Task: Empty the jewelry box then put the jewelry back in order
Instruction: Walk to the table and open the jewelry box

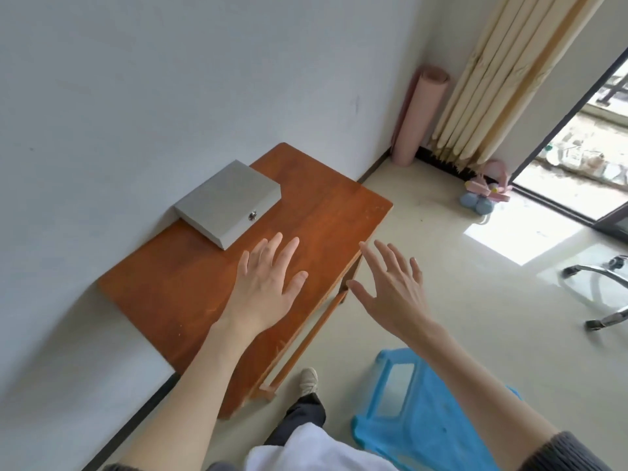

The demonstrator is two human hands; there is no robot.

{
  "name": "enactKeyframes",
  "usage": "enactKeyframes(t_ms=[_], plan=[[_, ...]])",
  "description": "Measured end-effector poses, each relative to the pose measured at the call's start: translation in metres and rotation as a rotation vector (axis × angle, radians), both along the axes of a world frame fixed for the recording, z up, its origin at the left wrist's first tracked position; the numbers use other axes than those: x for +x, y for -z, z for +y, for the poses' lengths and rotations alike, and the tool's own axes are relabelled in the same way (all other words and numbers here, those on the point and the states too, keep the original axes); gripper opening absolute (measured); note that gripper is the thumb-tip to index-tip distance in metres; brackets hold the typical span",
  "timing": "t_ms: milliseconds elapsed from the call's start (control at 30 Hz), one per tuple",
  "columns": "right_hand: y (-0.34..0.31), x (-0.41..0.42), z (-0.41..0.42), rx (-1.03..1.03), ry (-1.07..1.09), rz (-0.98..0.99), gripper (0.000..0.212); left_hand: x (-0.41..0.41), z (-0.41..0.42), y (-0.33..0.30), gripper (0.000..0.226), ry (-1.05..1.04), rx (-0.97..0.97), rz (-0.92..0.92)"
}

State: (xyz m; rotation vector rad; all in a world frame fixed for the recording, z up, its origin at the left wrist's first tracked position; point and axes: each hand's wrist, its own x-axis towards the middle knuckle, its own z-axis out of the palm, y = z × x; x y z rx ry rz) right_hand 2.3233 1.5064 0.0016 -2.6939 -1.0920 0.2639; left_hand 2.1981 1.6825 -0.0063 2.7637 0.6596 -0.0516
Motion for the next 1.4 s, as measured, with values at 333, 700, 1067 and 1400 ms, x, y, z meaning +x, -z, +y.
enactKeyframes(t_ms=[333, 700, 1067, 1400], plan=[[-0.010, 0.103, 0.091, -0.045, -0.018, -0.020, 0.067, 0.107, 0.086, 0.006, 0.068, -0.031, -0.006, -0.027], [0.016, 0.183, 0.192, -0.100, -0.370, 0.006, 0.066, 0.127, 0.131, 0.021, 0.061, -0.403, -0.071, -0.009], [0.056, 0.215, 0.266, -0.122, -0.828, 0.073, 0.064, 0.125, 0.100, 0.055, 0.067, -0.879, -0.097, 0.066], [0.129, 0.199, 0.304, 0.159, -0.721, 0.575, 0.068, 0.098, 0.116, 0.124, 0.078, -1.335, -0.208, -0.256]])
